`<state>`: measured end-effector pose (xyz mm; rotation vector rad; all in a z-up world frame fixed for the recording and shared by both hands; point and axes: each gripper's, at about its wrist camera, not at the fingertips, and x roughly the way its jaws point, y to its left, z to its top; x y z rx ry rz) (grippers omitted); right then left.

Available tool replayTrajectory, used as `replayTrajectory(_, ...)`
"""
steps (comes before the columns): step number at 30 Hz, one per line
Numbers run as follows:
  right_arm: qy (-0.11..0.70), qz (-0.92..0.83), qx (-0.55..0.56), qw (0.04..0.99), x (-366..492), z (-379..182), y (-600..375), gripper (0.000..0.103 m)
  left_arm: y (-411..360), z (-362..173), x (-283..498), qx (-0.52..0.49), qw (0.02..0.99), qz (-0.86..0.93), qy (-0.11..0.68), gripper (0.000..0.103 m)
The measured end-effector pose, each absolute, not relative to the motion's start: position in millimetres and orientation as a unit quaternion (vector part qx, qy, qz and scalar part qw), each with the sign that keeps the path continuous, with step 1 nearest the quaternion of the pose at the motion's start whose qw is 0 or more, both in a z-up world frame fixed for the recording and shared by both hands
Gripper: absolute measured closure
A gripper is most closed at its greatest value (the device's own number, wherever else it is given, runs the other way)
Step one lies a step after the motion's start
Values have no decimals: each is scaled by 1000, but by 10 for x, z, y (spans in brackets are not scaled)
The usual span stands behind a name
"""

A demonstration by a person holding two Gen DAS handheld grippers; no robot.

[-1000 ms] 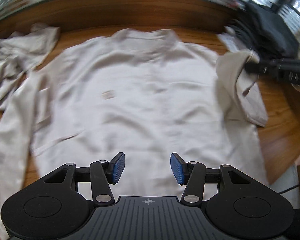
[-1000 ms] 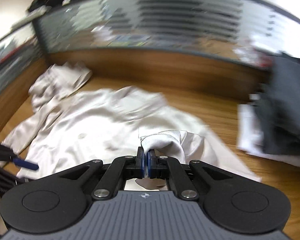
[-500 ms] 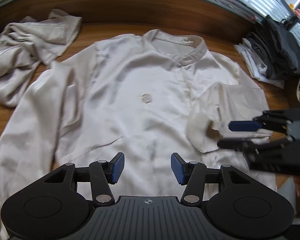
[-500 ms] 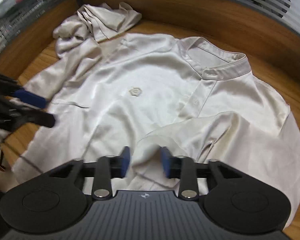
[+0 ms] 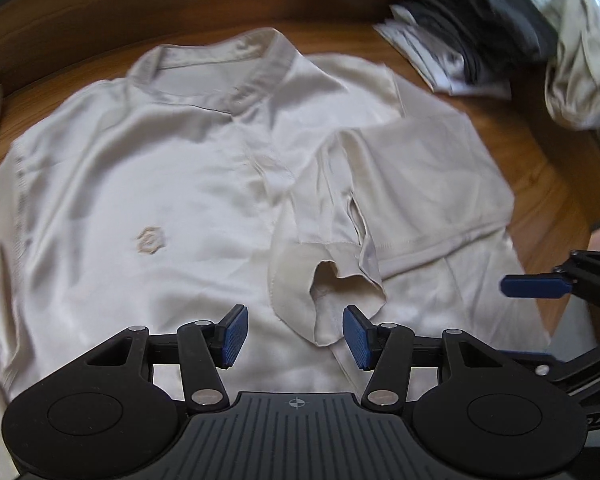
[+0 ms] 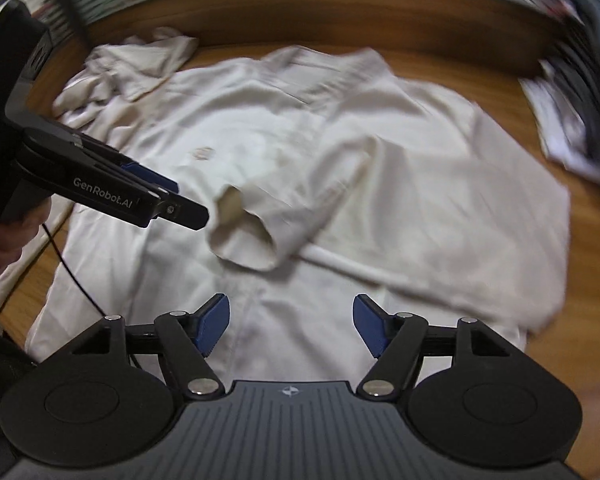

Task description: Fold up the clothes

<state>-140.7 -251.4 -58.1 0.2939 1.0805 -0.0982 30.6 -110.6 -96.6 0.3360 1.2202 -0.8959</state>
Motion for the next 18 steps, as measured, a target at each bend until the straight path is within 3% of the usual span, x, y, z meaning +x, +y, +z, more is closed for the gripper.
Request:
replayTrajectory(12,533,-129,198,812,-1723,-997,-2735,25,-1086,-976,769,141,782,-326,513,49)
replayTrajectory(18,542,-132,184,809,-1714,-1019,-2744,25,-670,-1015,1096,88,781,-282,550,50)
